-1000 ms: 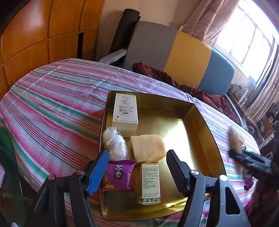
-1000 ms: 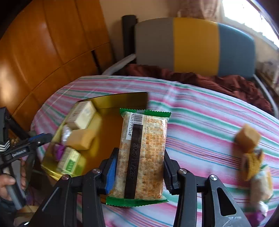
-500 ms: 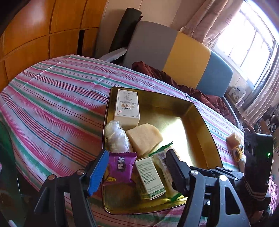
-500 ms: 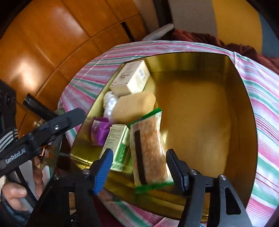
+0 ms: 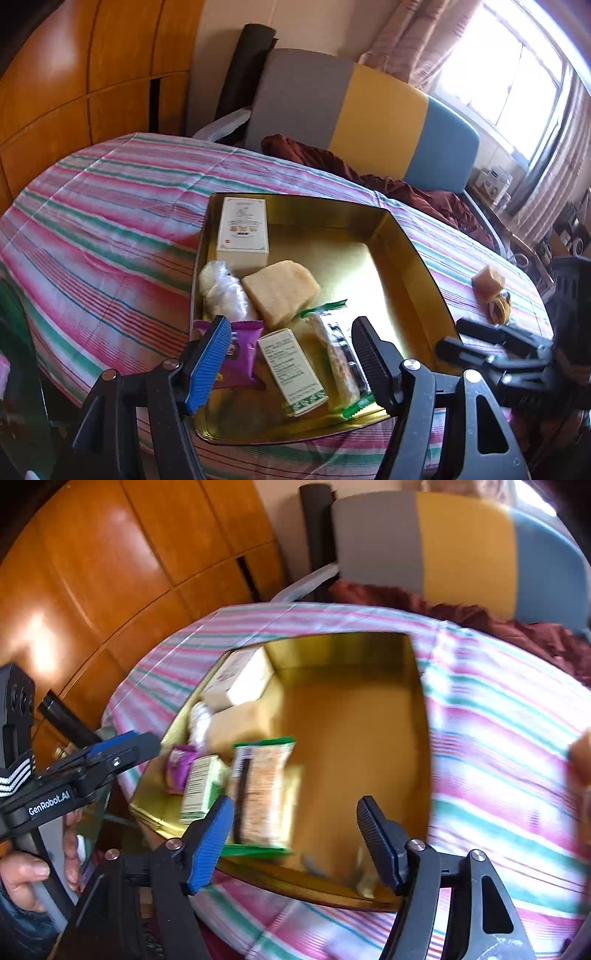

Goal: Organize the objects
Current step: 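Lower the cracker packet into the tin and open the right gripper, then grasp a second yellow sponge with the left gripper while the right gripper moves to the yellow knit sock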

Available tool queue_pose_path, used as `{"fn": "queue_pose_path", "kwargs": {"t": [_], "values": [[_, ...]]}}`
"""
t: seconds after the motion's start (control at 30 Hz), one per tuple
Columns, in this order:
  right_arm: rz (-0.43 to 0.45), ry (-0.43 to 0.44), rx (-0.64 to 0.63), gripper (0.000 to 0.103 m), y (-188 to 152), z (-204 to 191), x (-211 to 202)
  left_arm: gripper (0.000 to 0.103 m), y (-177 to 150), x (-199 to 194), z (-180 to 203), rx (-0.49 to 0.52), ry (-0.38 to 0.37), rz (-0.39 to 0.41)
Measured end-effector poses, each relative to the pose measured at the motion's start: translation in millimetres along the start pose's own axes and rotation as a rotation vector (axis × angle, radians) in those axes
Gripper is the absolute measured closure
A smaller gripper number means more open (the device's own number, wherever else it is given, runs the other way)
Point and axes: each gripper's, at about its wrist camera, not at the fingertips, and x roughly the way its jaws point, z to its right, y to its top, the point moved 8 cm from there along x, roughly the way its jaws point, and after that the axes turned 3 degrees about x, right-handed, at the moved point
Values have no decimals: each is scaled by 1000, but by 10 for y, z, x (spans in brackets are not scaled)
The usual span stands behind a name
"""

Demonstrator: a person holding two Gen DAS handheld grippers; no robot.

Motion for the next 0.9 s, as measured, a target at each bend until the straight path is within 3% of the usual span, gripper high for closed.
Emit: {"fn": "queue_pose_path", "kwargs": {"t": [0.27,0.6,0.77,0.9], "values": [[67,-155,87,26,28,854,-492,34,-29,8,379,97,-35,-8],[175,-399,258,22,-10,2217,-1256,38,-138,119,948,220,-114,-63],[301,-544,502,18,-253,3080,-1716,40,-161,171,1335,294,-181,-84],[326,-575,810,18,-656,3644,-1931,43,-152,254,1675,349,-220,-102]]}}
